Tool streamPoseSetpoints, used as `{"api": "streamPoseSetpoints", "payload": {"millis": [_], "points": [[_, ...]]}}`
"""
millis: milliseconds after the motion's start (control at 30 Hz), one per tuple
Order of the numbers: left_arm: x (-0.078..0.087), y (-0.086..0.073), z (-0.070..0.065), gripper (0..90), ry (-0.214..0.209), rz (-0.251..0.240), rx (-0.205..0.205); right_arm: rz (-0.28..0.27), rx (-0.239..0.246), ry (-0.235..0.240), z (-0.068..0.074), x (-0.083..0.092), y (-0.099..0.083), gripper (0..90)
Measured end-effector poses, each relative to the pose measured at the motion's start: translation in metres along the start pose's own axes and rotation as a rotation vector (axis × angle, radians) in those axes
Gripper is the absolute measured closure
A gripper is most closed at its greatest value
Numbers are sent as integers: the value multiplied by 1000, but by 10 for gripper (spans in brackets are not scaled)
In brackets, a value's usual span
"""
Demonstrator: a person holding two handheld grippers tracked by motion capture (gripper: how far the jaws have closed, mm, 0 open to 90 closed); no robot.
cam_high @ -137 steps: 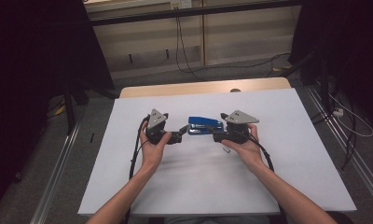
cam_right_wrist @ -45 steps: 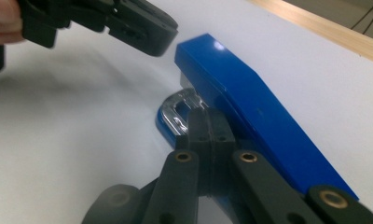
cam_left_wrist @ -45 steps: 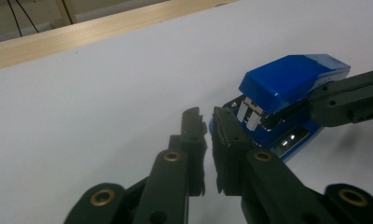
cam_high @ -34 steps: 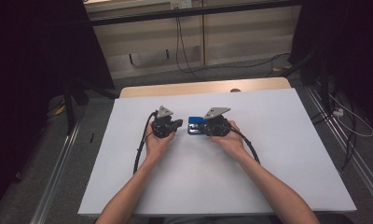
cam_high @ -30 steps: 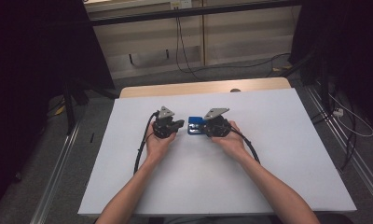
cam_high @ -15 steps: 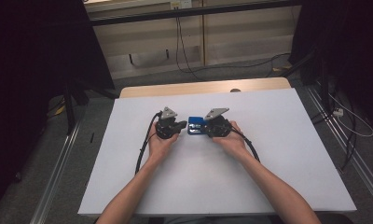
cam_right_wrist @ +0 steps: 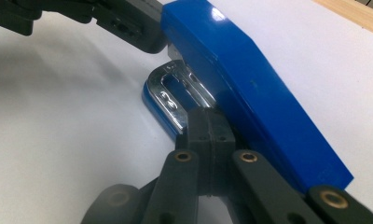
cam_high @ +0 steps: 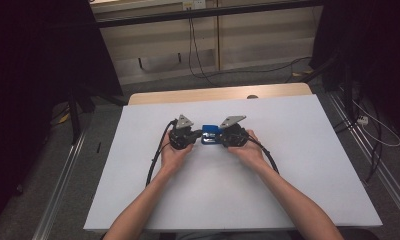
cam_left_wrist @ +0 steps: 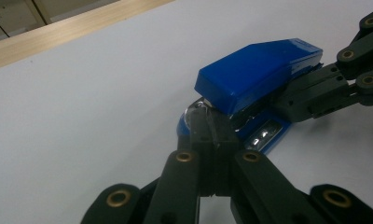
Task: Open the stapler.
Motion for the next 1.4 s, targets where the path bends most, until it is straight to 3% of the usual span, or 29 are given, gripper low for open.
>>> {"api": "streamPoseSetpoints", "payload": {"millis": [400,433,600,1000,1400], "points": [[1,3,0,900,-1,-12,13,-5,-2,-2,0,0,0,900],[2,4,-1,900,-7,-21,33,-5,-1,-4,0,0,0,900],[3,7,-1,900,6,-31,20,-5,-1,-4,0,0,0,900],[6,22,-4,900,4,-78,40,-18,16,-9,2,-2,1,900],[7,27,-5,900,6,-89,52,-30,16,-8,3,-3,2,900]]}}
Point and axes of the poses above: each handheld gripper's, and its own axes: x roughly backward along the jaws, y roughly out of its top, z roughly to its left, the point moved 10 cm from there along -x, roughly forward along the jaws, and after that the axes turned 3 degrees about y, right-handed, at the moved point
